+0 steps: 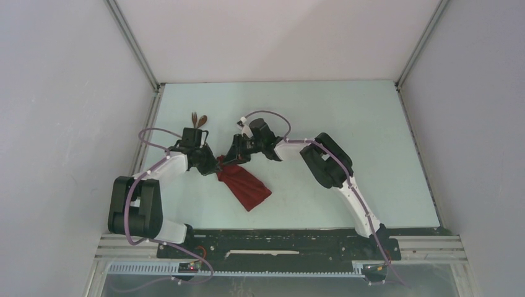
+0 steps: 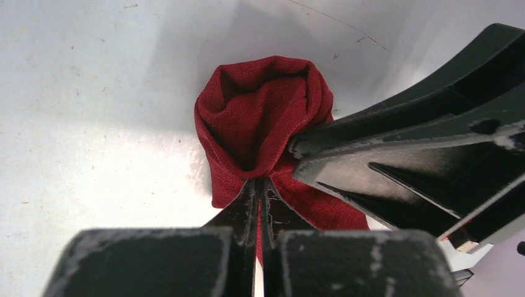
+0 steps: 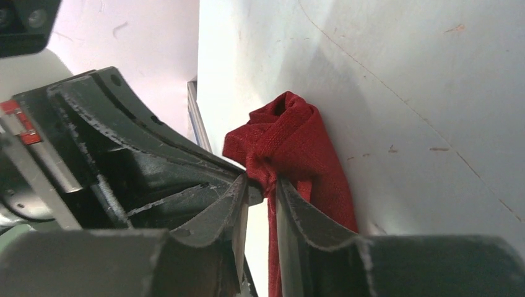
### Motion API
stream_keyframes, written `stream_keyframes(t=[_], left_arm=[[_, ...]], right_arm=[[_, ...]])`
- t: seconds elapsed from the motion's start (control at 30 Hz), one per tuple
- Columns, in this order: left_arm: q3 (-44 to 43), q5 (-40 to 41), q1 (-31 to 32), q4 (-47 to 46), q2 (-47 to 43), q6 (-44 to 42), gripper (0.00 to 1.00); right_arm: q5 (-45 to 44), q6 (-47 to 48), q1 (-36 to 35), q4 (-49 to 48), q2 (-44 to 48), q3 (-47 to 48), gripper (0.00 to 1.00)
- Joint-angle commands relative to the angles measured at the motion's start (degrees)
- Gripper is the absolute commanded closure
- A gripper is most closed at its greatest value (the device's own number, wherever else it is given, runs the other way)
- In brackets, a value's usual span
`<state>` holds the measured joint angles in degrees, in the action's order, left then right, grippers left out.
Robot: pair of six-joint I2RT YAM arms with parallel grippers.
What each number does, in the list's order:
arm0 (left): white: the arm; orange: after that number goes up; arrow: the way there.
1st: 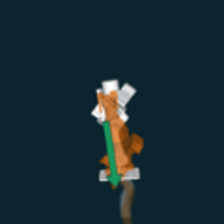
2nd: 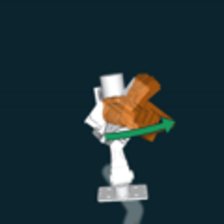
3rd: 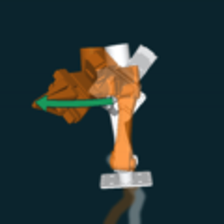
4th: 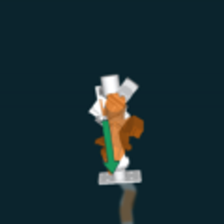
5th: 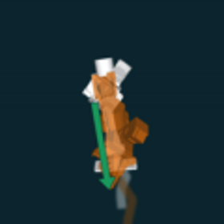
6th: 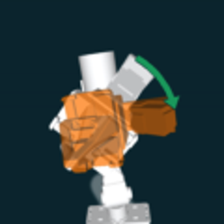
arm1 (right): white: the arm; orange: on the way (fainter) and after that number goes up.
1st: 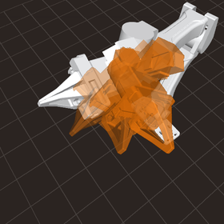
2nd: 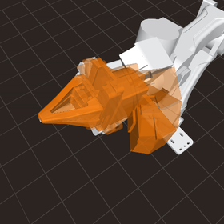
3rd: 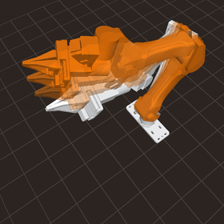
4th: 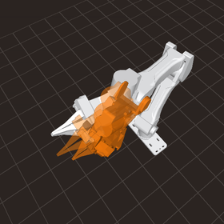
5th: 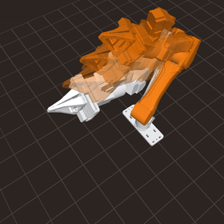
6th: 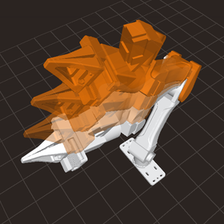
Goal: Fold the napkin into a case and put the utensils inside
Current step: Grasp the top corner of the smaller rectangle folded napkin from the folded napkin.
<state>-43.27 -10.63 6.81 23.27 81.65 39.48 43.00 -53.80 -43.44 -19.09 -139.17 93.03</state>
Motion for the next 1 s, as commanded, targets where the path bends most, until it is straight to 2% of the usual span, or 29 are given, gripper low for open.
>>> stream_keyframes(t=[0.0,0.2,0.3,0.43,0.63,0.97], left_arm=[[0.1,0.2,-0.4,0.5,-0.4,-0.6,1.00],[0.2,0.0,-0.4,0.5,-0.5,-0.7,1.00],[0.2,-0.2,-0.6,0.5,-0.9,-0.7,1.00],[0.1,-0.3,-0.6,0.5,-1.5,-0.5,1.00],[0.4,-0.4,-0.6,0.5,-1.8,-0.5,1.00],[0.4,-0.7,-0.6,0.0,-3.0,-0.1,1.00]], right_arm=[[1.7,1.4,1.1,-0.7,6.3,-1.3,0.67],[1.4,1.4,2.0,-2.8,8.0,-6.1,0.65],[1.7,0.4,1.7,-4.4,6.4,-6.9,0.69],[1.7,0.1,0.2,-4.1,3.6,-4.6,0.80],[1.9,0.2,-1.4,-2.2,0.7,0.3,0.81],[1.3,-0.7,-2.6,-1.6,-2.4,2.5,0.84]])
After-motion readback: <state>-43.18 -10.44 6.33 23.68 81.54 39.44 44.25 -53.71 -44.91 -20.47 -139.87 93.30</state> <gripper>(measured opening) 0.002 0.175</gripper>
